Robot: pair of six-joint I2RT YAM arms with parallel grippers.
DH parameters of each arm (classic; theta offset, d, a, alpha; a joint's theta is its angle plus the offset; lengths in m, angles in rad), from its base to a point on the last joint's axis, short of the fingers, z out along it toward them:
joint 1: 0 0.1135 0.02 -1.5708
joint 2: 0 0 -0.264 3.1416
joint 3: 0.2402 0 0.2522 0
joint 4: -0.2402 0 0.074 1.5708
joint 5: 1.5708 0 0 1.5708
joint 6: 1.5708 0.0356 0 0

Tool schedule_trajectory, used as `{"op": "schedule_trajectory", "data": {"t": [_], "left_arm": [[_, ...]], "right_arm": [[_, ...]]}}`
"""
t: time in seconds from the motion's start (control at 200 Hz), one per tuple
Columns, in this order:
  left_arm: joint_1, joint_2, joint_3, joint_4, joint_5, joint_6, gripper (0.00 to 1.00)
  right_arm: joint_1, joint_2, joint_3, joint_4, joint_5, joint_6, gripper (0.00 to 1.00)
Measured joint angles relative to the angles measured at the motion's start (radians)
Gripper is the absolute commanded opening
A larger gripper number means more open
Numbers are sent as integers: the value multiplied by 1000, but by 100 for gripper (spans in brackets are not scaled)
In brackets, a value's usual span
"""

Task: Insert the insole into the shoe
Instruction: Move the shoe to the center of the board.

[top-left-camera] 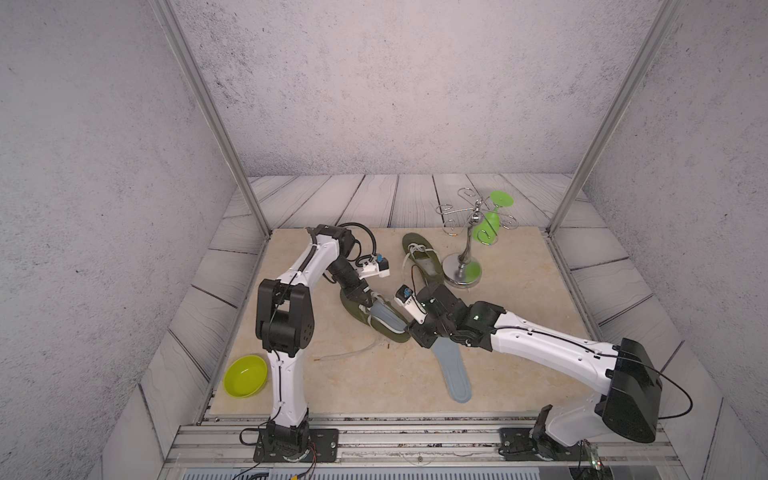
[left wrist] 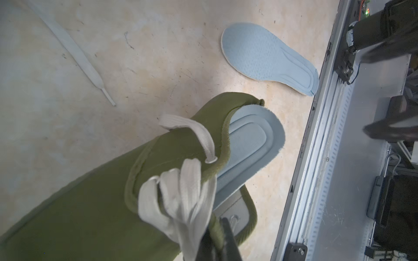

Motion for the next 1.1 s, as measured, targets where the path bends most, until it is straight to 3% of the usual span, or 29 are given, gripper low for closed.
{"op": "schedule_trajectory", "data": {"t": [0.28, 0.601, 0.881, 0.961, 1.011, 1.066, 1.101], "left_arm": [[6, -63, -7, 29, -131, 137, 0], [79, 170, 202, 152, -210, 272, 0], [83, 235, 202, 275, -317, 258, 0], [82, 225, 177, 329, -343, 222, 14], [82, 209, 155, 360, -359, 206, 44], [81, 186, 130, 385, -379, 174, 91], [80, 166, 114, 396, -394, 158, 96]], "right_arm": [[0, 0, 5, -10, -25, 14, 57], [-10, 8, 97, -56, -61, -18, 57], [-52, 96, 123, -56, -114, -35, 56], [-54, 105, 123, -57, -128, -40, 56], [-54, 106, 123, -57, -134, -45, 56], [-54, 106, 125, -58, -140, -48, 56], [-54, 106, 128, -58, -143, -50, 56]]}}
